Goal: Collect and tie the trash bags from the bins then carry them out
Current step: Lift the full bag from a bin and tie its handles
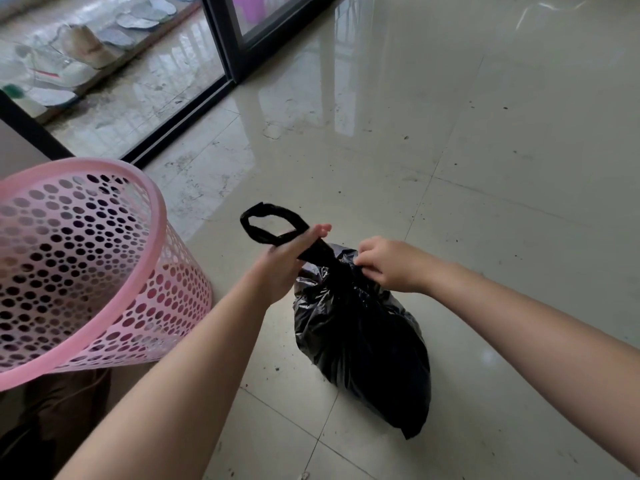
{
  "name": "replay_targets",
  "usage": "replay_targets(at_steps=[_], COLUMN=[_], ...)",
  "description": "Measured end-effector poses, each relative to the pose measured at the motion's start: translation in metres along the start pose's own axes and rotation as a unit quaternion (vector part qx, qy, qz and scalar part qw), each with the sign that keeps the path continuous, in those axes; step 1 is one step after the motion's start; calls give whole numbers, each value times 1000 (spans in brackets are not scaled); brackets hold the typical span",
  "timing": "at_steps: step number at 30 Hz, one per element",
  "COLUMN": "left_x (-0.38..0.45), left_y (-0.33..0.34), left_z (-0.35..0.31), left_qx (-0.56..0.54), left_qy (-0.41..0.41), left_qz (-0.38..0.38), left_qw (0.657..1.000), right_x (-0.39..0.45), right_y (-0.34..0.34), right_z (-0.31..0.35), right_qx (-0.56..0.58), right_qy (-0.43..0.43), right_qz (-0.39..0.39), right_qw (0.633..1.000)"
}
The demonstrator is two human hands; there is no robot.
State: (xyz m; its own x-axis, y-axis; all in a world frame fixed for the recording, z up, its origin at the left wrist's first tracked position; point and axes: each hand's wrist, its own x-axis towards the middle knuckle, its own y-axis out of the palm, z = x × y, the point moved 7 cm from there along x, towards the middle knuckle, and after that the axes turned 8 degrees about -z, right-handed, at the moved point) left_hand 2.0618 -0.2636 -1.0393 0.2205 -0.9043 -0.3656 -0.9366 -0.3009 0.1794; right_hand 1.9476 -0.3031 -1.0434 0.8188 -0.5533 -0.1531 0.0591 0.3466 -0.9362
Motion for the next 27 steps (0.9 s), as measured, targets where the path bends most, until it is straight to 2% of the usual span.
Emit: replay_targets(at_steps=[3, 5, 7, 10, 12, 16, 23, 27], left_x=[6, 7, 4, -5, -10, -14, -15, -19], left_y=[-3, -7, -19, -42, -57, -75, -77, -59], left_z=[-18, -8, 13, 42, 57, 69, 72, 61], left_qx=[-137, -159, -114, -21, 61, 227, 258, 252], left_qy=[-3, -47, -89, -118, -119, -96, -125, -147], left_qz=[-26, -62, -116, -189, -222, -273, -262, -153], left_qw=[990, 984, 983, 975, 966, 930, 922, 944], right_x=[-6, -12, -19, -28, -34, -43, -51, -53], right_y=[-4, -3, 6, 34, 54, 70, 75, 68], right_z=[5, 9, 12, 20, 24, 20, 16, 15], right_qx=[-64, -84, -98, -128, -142, -143, -144, -124], right_qy=[-39, -58, -72, -96, -101, -89, -81, -77], right_qz=[-33, -45, -36, 21, 49, 53, 55, 72], right_qw=[997, 994, 992, 987, 984, 984, 985, 987])
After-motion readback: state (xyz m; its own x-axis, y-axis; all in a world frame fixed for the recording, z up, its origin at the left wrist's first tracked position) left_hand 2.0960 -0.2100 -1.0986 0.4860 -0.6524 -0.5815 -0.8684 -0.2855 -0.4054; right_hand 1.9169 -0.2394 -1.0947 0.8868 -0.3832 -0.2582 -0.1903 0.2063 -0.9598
